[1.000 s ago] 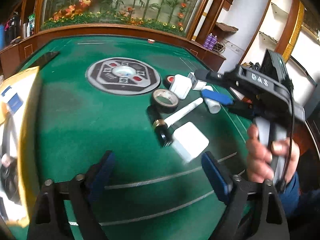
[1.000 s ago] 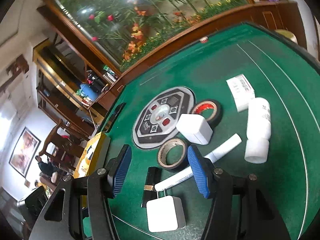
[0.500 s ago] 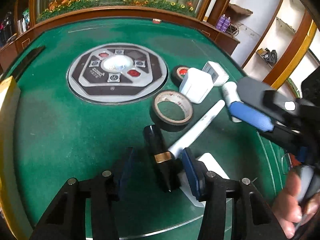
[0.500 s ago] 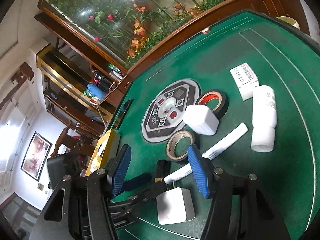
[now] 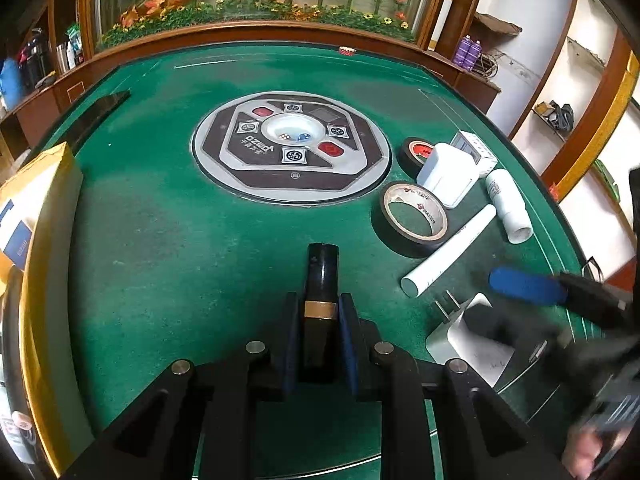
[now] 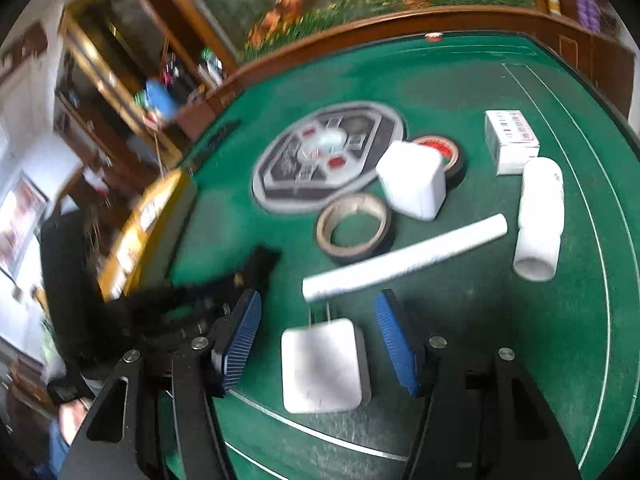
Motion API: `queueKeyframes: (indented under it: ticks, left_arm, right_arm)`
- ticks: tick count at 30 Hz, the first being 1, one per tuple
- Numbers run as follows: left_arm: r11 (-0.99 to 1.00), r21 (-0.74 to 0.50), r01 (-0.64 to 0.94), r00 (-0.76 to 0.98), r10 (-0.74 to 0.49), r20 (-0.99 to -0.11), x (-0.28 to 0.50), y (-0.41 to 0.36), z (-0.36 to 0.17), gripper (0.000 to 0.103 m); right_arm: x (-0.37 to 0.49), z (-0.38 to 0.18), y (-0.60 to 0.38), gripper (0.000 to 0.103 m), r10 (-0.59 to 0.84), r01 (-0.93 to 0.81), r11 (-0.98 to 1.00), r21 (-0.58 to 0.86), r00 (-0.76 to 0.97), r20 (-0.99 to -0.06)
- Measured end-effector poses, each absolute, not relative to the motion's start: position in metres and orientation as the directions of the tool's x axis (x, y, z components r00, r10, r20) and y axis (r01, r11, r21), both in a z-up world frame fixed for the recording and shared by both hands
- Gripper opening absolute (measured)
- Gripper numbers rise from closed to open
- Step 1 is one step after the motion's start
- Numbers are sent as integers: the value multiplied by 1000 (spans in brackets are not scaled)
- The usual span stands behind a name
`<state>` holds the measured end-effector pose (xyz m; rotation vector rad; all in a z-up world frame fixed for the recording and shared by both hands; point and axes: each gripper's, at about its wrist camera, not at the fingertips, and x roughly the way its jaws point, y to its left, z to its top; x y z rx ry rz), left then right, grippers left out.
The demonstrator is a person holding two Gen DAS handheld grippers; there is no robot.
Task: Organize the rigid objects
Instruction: 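Grasp the black gold-banded marker with the left tool while the right grasps the white plug adapter, then carry the marker into the tray with the left tool while the right drops the adapter there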
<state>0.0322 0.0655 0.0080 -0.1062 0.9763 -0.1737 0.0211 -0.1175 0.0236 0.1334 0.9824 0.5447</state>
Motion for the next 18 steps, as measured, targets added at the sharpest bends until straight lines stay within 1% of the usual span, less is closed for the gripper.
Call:
queueKeyframes:
  ticks: [2, 7, 10, 11, 12, 14, 16, 18]
  left_arm:
    - [983, -154, 96, 548, -181, -817, 35, 67, 8, 19]
    - [986, -136, 98, 547, -168, -820, 41, 65, 8, 20]
    - [987, -119, 104, 565, -157, -810, 42, 64, 7, 20]
    - [987, -127, 100, 569, -161, -806, 41, 65, 7, 19]
    - [987, -130, 99, 570, -164, -805, 41, 65, 7, 19]
    - [982, -161, 93, 568, -186, -802, 39, 68, 7, 19]
    - [974, -203, 101, 561, -225, -797, 36, 70, 8, 19]
    - [974, -206, 99, 568, -225, -792, 32, 70, 10, 19]
  right_arm:
    - [15, 20, -110, 62, 437, -386, 880, 275, 435, -787]
    - [10, 7, -105, 62, 412, -404, 881, 246, 402, -817]
    - [6, 5, -101, 62, 394, -421, 882, 211, 413, -821]
    - [5, 5, -100, 61, 387, -427, 883, 197, 422, -820]
    - [3, 5, -99, 48, 378, -434, 883, 178, 432, -819]
    - [3, 5, -98, 46, 381, -443, 880, 173, 438, -815]
    - [3, 6, -101, 46, 420, -442, 870, 220, 429, -800]
    - [6, 11, -105, 46, 450, -442, 862, 249, 440, -777]
